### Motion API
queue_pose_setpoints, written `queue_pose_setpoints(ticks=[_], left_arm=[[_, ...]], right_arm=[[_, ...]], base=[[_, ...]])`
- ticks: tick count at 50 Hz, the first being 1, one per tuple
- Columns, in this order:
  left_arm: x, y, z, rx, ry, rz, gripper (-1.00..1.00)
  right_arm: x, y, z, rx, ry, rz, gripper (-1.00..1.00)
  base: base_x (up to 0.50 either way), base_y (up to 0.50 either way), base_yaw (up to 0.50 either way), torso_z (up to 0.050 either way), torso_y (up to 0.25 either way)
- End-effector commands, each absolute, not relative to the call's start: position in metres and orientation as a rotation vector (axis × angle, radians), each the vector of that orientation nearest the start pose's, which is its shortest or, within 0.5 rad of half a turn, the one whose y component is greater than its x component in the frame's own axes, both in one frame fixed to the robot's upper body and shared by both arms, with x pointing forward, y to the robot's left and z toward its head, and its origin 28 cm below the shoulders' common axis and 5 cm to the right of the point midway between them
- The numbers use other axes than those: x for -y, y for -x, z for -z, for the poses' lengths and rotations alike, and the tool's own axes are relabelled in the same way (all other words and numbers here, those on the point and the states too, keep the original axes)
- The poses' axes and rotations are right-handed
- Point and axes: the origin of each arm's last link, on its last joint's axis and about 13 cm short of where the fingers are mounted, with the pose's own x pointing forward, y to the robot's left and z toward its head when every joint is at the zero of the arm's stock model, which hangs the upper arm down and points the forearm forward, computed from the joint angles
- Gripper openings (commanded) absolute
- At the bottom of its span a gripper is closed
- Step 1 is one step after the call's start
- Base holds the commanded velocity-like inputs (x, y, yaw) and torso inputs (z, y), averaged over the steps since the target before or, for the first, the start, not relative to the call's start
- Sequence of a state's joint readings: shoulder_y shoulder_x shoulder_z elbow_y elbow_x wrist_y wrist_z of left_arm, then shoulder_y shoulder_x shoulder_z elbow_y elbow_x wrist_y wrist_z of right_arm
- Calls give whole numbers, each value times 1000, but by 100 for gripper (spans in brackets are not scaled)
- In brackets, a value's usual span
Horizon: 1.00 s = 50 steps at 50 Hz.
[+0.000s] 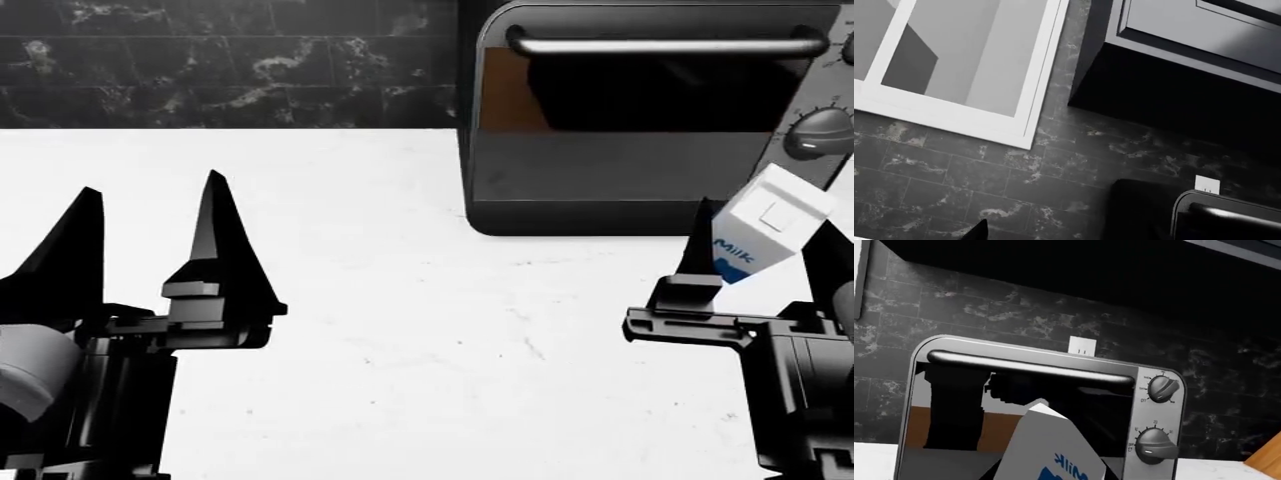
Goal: Place the eggs and milk next to the bowl.
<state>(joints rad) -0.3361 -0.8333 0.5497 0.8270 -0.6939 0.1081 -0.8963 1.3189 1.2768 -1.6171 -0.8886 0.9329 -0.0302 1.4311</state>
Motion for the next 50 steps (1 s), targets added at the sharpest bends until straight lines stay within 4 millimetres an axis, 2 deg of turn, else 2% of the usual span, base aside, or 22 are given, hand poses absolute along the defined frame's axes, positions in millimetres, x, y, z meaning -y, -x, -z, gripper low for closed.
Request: queue_pose_setpoints(ticks=[1,50], left_arm=[[-210,-170,-200,550,256,83,100],[-210,-169,-201,556,256,82,100]], right_arm=[[131,-164,-228,427,167,209,-100],[132,-164,-229,429,164,210,-100]], base=[[1,441,0,0,0],[1,442,0,1,1]])
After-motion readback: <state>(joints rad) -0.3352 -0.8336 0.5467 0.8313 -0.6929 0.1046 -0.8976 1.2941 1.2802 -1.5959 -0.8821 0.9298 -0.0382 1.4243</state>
